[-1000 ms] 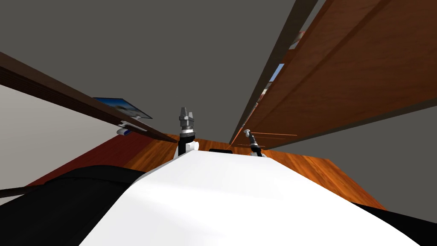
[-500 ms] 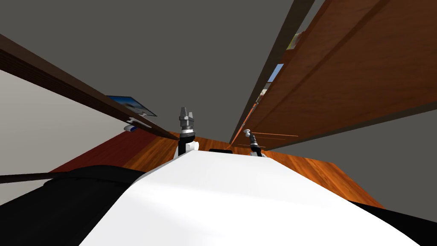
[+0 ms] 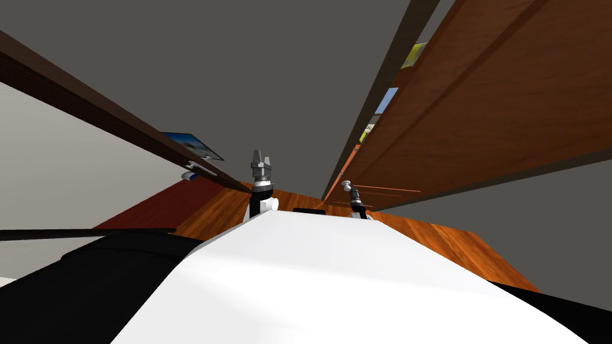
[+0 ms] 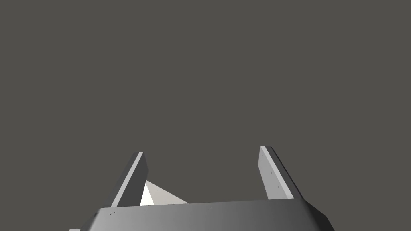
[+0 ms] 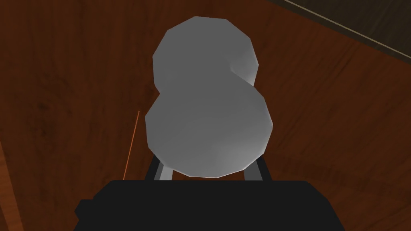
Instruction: Pull the door open
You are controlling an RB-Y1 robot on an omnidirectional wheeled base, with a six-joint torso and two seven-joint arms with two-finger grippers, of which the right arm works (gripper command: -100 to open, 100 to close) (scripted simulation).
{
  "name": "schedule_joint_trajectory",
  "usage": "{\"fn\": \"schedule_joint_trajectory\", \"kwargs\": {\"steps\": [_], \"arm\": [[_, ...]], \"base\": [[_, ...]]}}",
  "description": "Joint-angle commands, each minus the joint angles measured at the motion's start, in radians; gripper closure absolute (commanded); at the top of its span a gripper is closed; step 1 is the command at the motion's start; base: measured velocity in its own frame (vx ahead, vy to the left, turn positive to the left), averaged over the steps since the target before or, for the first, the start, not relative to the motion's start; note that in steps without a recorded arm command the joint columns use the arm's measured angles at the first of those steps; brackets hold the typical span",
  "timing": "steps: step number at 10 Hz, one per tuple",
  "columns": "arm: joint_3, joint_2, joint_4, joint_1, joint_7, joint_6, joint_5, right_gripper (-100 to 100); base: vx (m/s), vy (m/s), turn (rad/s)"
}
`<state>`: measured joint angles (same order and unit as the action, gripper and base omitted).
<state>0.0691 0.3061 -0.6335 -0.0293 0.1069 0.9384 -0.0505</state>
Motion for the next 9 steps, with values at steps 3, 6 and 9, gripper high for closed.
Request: {"fn": "schedule_joint_trajectory", "kwargs": {"steps": [3, 6, 9], "arm": [[-0.029, -0.021, -0.005, -0.003, -0.098, -0.004, -0.031, 100], [-0.034, -0.021, -0.006, -0.004, -0.142, -0.007, -0.05, 100], [-0.045, -0.021, -0.008, -0.006, -0.222, -0.013, -0.086, 100]], "base": [[-0.056, -0.019, 0.066], [-0.047, -0.03, 0.061], [-0.045, -0.026, 0.071]]}}
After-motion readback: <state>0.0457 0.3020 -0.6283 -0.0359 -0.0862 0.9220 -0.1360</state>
